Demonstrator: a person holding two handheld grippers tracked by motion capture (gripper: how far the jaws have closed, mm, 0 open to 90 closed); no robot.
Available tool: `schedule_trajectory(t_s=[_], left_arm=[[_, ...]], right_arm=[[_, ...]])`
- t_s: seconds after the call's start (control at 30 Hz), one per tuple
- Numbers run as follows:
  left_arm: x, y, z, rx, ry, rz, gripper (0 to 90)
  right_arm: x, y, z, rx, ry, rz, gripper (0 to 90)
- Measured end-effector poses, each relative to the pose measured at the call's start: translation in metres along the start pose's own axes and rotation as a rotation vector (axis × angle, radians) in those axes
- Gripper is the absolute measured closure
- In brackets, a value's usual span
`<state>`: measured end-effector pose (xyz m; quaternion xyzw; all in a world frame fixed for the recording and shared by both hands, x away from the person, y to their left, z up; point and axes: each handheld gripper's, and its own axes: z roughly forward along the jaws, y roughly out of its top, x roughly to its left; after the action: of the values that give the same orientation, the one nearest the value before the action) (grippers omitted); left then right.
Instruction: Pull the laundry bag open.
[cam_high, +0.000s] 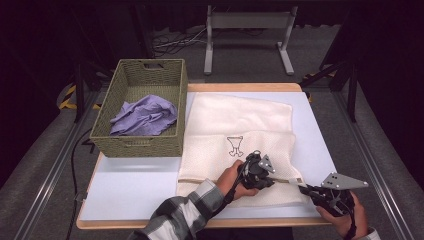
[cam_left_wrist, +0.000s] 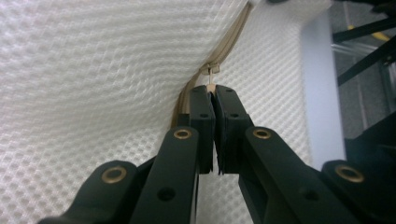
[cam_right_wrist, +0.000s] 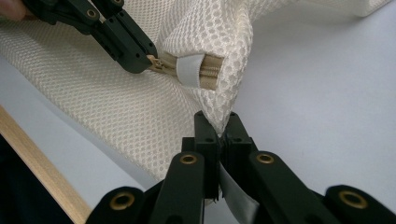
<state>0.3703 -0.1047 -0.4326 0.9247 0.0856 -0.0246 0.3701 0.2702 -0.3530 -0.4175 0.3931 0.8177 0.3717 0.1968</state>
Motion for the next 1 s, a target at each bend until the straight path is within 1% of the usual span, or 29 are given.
schedule_trajectory(t_s=[0.07,0.1,0.13,0.17,0.2,0.23,0.27,0.47,0.63,0.7,0.73,0.8,0.87,0.9,0.97,1.0], left_arm=[[0.001,-0.003,-0.001,0.002,0.002,0.000,87.2],[0.003,-0.006,-0.002,0.010,0.010,-0.010,87.2],[0.004,-0.009,-0.005,0.011,0.009,-0.021,87.2],[0.006,-0.014,-0.009,0.010,0.015,-0.027,87.2],[0.006,-0.014,-0.009,0.010,0.015,-0.027,87.2],[0.007,-0.017,-0.014,0.017,0.023,-0.033,87.2],[0.009,-0.022,-0.019,0.013,0.027,-0.043,87.2],[0.008,-0.043,-0.039,0.042,0.049,-0.058,87.2],[0.010,-0.062,-0.058,0.047,0.062,-0.072,87.1],[0.013,-0.069,-0.063,0.039,0.058,-0.090,87.2],[0.013,-0.072,-0.066,0.035,0.062,-0.097,87.2],[0.015,-0.078,-0.071,0.032,0.065,-0.099,87.2],[0.014,-0.083,-0.076,0.042,0.077,-0.108,87.2],[0.014,-0.085,-0.079,0.039,0.079,-0.104,87.2],[0.014,-0.092,-0.087,0.051,0.089,-0.111,87.2],[0.015,-0.094,-0.089,0.045,0.089,-0.108,87.1]], right_arm=[[0.000,0.000,0.000,-0.001,-0.001,0.003,87.3],[-0.001,0.000,-0.001,-0.001,0.001,0.006,87.3],[-0.001,-0.001,-0.001,-0.001,-0.003,0.010,87.3],[-0.003,-0.002,-0.002,-0.008,-0.003,0.020,87.3],[-0.003,-0.002,-0.002,-0.008,-0.003,0.020,87.3],[-0.004,-0.002,-0.002,-0.008,-0.003,0.023,87.3],[-0.004,-0.002,-0.002,-0.006,-0.004,0.028,87.3],[-0.005,-0.002,-0.001,-0.004,-0.002,0.039,87.3],[-0.006,-0.002,0.000,-0.002,-0.007,0.048,87.3],[-0.007,-0.003,0.000,-0.002,-0.010,0.052,87.2],[-0.007,-0.003,0.000,-0.003,-0.008,0.055,87.3],[-0.007,-0.003,0.001,-0.002,-0.008,0.055,87.3],[-0.007,-0.003,0.001,0.002,-0.013,0.051,87.3],[-0.007,-0.003,0.001,0.002,-0.015,0.052,87.2],[-0.007,-0.003,0.001,0.003,-0.014,0.054,87.2],[-0.007,-0.003,0.001,0.002,-0.014,0.055,87.2]])
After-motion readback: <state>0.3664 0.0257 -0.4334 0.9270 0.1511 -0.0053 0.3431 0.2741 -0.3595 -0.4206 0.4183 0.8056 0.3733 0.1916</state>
